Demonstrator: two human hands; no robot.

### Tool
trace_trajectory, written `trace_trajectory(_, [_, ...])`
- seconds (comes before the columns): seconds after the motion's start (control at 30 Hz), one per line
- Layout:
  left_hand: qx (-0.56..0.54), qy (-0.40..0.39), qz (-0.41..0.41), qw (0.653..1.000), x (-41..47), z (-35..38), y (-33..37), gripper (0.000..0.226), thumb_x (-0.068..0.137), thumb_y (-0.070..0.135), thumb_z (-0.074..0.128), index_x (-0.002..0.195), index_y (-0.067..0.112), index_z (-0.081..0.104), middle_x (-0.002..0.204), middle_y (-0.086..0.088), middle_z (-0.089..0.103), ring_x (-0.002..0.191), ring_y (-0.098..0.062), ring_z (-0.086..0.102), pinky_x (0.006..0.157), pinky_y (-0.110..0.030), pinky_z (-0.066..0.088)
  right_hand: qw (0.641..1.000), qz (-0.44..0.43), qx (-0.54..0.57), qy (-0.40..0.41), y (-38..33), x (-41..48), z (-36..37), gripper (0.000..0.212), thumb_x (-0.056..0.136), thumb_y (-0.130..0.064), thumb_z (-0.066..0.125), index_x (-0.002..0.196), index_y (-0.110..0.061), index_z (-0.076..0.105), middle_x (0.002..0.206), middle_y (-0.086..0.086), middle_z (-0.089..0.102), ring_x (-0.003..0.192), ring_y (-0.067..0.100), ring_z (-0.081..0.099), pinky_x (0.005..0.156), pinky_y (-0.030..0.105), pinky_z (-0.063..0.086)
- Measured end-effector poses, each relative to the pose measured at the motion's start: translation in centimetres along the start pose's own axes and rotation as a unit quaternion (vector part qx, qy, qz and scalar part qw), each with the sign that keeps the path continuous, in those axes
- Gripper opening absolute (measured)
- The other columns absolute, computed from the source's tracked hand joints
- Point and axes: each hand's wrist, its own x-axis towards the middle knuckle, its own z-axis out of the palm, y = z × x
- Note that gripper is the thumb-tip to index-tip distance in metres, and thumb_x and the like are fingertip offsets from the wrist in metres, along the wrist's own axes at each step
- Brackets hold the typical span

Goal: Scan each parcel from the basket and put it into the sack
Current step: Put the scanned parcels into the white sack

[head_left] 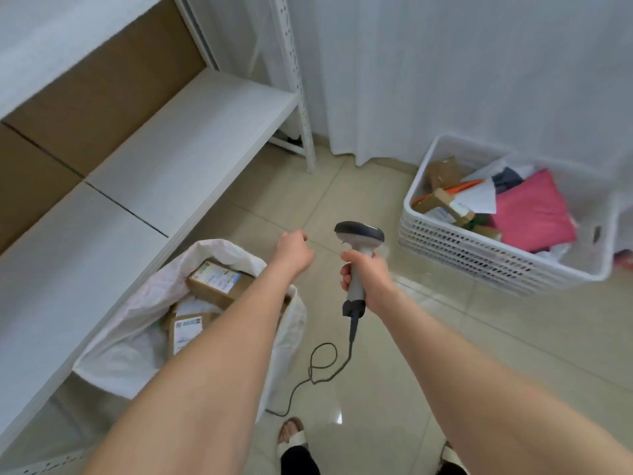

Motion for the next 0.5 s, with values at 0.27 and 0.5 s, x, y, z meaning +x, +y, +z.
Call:
trace_trajectory(0.27, [0.029,-0.016,0.06,0.998,-1.7,6.7,23.5,0.045,0.092,0.021,0.054,0.136,0.014,0.047,0.138,-0.012,0.041,0.121,-0.03,0.049,0.099,-0.036,0.042,0.992,-0.018,0.091,0.081,-10.3,-0.3,-20.3,0.01,0.09,-0.008,0.062,0.087,-0.008,0.053,0.059,0.007,0.051,0.046,0.014,0.046,0.048,0.026,0.045])
trace_trajectory(0.5, [0.044,-0.05,0.109,0.992,0.7,11.3,36.6,0.042,0.091,0.018,0.053,0.132,0.007,0.05,0.133,-0.016,0.046,0.122,-0.03,0.047,0.101,-0.036,0.04,0.974,-0.019,0.164,0.154,-16.8,2.6,-32.0,0.023,0.088,-0.01,0.066,0.103,0.001,0.053,0.057,0.009,0.051,0.035,0.012,0.045,0.042,0.022,0.047])
